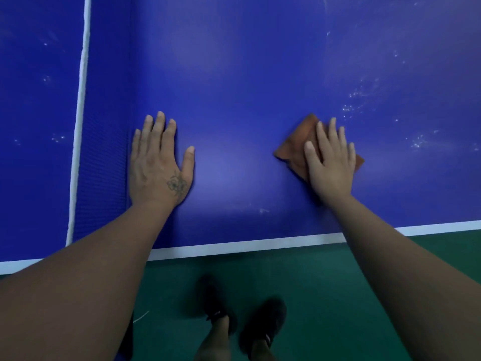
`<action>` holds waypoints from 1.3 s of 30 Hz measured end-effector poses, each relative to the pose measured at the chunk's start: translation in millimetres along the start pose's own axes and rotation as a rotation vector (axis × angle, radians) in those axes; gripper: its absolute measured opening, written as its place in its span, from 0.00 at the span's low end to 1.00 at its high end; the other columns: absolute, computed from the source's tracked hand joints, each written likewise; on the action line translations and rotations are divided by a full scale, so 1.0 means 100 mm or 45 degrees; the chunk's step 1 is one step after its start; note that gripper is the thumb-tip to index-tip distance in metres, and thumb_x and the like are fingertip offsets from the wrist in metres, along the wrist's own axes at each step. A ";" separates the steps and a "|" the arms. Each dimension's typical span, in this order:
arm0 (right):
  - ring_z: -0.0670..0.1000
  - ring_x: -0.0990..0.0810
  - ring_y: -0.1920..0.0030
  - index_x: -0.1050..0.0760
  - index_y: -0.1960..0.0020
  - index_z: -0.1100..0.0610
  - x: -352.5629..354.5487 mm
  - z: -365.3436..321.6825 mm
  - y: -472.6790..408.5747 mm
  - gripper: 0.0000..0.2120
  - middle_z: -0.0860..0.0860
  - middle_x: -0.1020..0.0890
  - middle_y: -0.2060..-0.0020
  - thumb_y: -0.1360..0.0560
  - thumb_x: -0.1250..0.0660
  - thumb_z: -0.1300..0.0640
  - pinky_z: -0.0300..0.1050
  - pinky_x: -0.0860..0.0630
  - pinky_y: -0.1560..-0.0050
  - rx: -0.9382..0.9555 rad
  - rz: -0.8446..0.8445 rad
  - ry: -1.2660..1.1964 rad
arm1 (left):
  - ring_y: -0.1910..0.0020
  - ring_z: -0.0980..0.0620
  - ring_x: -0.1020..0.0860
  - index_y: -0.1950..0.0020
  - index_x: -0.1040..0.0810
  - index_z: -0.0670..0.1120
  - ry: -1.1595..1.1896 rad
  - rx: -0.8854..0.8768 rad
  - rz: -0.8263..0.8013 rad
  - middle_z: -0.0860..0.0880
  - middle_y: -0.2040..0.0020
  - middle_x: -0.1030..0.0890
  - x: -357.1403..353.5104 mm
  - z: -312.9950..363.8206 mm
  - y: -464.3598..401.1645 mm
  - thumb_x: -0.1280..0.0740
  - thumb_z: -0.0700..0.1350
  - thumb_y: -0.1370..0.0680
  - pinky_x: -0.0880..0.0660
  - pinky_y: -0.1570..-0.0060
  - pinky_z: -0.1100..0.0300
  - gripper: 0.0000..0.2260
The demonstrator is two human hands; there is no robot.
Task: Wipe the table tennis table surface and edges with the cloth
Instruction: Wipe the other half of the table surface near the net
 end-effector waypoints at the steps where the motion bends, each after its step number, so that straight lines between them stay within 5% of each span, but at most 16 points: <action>1: 0.49 0.53 0.15 0.45 0.15 0.45 -0.03 -0.10 -0.07 0.29 0.45 0.49 0.15 0.14 0.48 0.39 0.58 0.56 0.17 0.008 0.014 0.060 | 0.12 0.46 0.50 0.13 0.42 0.44 0.002 -0.004 0.002 0.45 0.12 0.44 0.00 0.00 0.00 0.50 0.62 0.13 0.51 0.14 0.45 0.33; 8: 0.53 0.47 0.16 0.41 0.16 0.48 -0.40 -0.80 0.52 0.29 0.48 0.44 0.16 0.15 0.48 0.39 0.60 0.48 0.18 0.706 -0.078 0.308 | 0.12 0.46 0.50 0.14 0.41 0.44 0.020 -0.009 0.013 0.45 0.12 0.44 -0.02 -0.02 -0.01 0.47 0.61 0.12 0.51 0.14 0.45 0.31; 17: 0.52 0.52 0.15 0.46 0.15 0.46 -0.36 -0.50 1.34 0.30 0.46 0.49 0.15 0.14 0.44 0.40 0.61 0.51 0.17 1.376 -0.459 0.254 | 0.12 0.46 0.50 0.13 0.41 0.43 0.039 -0.018 -0.001 0.45 0.12 0.45 0.00 -0.02 0.00 0.48 0.61 0.12 0.52 0.14 0.46 0.32; 20: 0.52 0.51 0.15 0.44 0.15 0.47 -0.31 -0.41 1.00 0.29 0.48 0.47 0.15 0.14 0.46 0.41 0.60 0.49 0.17 1.192 -0.361 0.254 | 0.12 0.47 0.51 0.13 0.43 0.44 0.041 -0.022 -0.019 0.46 0.12 0.46 -0.01 -0.02 0.01 0.49 0.61 0.13 0.53 0.14 0.46 0.32; 24: 0.51 0.49 0.15 0.43 0.16 0.47 -0.36 -0.64 0.53 0.29 0.47 0.46 0.16 0.15 0.50 0.40 0.58 0.52 0.17 0.428 -0.071 0.166 | 0.12 0.46 0.51 0.13 0.42 0.44 0.084 -0.018 -0.010 0.45 0.12 0.45 -0.01 -0.04 0.01 0.47 0.57 0.12 0.55 0.14 0.47 0.30; 26: 0.51 0.51 0.15 0.44 0.15 0.47 -0.47 -0.90 0.48 0.30 0.47 0.47 0.15 0.15 0.50 0.39 0.58 0.55 0.17 0.267 -0.024 0.163 | 0.12 0.46 0.50 0.13 0.41 0.43 0.123 -0.017 0.004 0.45 0.12 0.44 0.00 -0.03 0.00 0.47 0.56 0.12 0.55 0.14 0.48 0.29; 34: 0.53 0.47 0.16 0.38 0.17 0.47 -0.66 -1.08 1.27 0.28 0.48 0.44 0.16 0.15 0.45 0.39 0.61 0.46 0.19 1.083 -0.176 0.219 | 0.13 0.44 0.47 0.15 0.37 0.42 0.180 -0.025 0.020 0.43 0.13 0.41 0.03 -0.02 0.00 0.48 0.56 0.12 0.53 0.14 0.46 0.29; 39: 0.53 0.49 0.15 0.42 0.16 0.47 -0.45 -0.56 1.54 0.36 0.47 0.46 0.15 0.18 0.41 0.32 0.63 0.46 0.18 1.193 -0.292 0.252 | 0.13 0.43 0.48 0.14 0.39 0.41 0.091 -0.049 0.008 0.42 0.13 0.42 0.01 -0.02 0.02 0.46 0.59 0.11 0.51 0.14 0.44 0.31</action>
Point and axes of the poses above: each hand's wrist, its own y-axis away from the middle knuckle, its own x-axis out of the back of the hand, z = x × y, the point moved 2 cm from there along -y, towards the middle knuckle
